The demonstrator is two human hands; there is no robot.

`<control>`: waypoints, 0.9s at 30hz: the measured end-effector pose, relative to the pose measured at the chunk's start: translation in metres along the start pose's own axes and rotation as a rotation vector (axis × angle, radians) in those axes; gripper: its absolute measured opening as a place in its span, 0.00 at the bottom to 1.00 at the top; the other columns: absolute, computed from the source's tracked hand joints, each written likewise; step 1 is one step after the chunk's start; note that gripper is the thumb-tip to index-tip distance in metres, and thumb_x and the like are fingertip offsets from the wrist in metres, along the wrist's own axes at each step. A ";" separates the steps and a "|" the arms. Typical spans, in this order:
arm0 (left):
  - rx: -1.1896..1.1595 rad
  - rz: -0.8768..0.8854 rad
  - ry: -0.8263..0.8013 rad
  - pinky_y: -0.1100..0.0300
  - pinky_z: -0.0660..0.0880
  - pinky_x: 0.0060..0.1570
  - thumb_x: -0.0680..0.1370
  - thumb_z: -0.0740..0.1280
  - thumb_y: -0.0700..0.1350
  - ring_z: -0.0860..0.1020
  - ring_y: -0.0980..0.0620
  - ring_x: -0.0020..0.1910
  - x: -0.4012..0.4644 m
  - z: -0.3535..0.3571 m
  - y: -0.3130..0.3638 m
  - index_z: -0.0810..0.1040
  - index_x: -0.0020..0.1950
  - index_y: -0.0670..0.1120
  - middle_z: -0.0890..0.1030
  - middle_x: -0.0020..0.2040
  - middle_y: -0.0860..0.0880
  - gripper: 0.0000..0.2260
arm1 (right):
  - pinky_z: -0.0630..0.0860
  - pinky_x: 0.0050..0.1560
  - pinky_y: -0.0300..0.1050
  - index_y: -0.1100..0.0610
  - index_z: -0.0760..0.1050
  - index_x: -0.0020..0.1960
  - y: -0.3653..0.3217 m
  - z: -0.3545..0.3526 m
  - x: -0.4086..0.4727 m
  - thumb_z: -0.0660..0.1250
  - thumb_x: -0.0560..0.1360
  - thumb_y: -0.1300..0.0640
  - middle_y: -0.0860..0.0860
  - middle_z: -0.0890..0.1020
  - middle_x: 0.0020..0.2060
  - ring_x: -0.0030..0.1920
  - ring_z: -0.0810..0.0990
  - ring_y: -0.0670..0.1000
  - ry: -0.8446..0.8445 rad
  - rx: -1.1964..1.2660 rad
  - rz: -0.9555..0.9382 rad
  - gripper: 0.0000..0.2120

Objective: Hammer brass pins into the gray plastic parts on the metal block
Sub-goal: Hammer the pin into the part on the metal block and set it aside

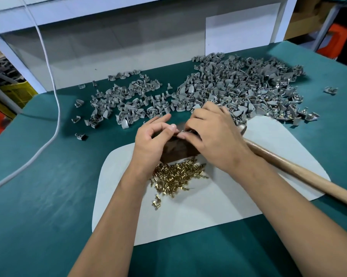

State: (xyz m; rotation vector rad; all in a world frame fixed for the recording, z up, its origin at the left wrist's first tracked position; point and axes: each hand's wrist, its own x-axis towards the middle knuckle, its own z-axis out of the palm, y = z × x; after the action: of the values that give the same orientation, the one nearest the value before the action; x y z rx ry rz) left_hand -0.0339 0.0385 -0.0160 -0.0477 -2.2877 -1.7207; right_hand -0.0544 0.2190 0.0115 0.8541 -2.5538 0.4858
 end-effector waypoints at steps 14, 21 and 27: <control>0.491 -0.004 0.380 0.54 0.77 0.62 0.77 0.72 0.46 0.78 0.70 0.46 0.034 -0.044 -0.020 0.85 0.44 0.53 0.79 0.42 0.66 0.03 | 0.74 0.60 0.56 0.55 0.74 0.65 0.017 0.007 0.000 0.69 0.78 0.48 0.51 0.81 0.53 0.56 0.76 0.54 0.272 0.031 0.400 0.19; 0.728 0.069 -0.013 0.53 0.78 0.59 0.76 0.76 0.51 0.81 0.52 0.49 0.112 -0.015 -0.007 0.86 0.47 0.49 0.85 0.47 0.53 0.07 | 0.76 0.56 0.57 0.58 0.77 0.62 0.000 0.011 -0.006 0.70 0.78 0.54 0.52 0.81 0.52 0.55 0.76 0.55 0.300 0.128 0.206 0.14; 0.831 0.091 -0.097 0.55 0.79 0.56 0.73 0.78 0.51 0.81 0.48 0.52 0.143 0.003 -0.024 0.83 0.55 0.48 0.84 0.52 0.48 0.14 | 0.75 0.54 0.57 0.60 0.77 0.61 0.001 0.015 -0.008 0.68 0.79 0.54 0.53 0.79 0.49 0.53 0.75 0.56 0.304 0.092 0.154 0.13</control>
State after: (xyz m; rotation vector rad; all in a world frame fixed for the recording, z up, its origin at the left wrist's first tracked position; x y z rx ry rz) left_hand -0.1764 0.0145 -0.0050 -0.0648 -2.8253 -0.6342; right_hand -0.0530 0.2170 -0.0055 0.5647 -2.3390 0.7262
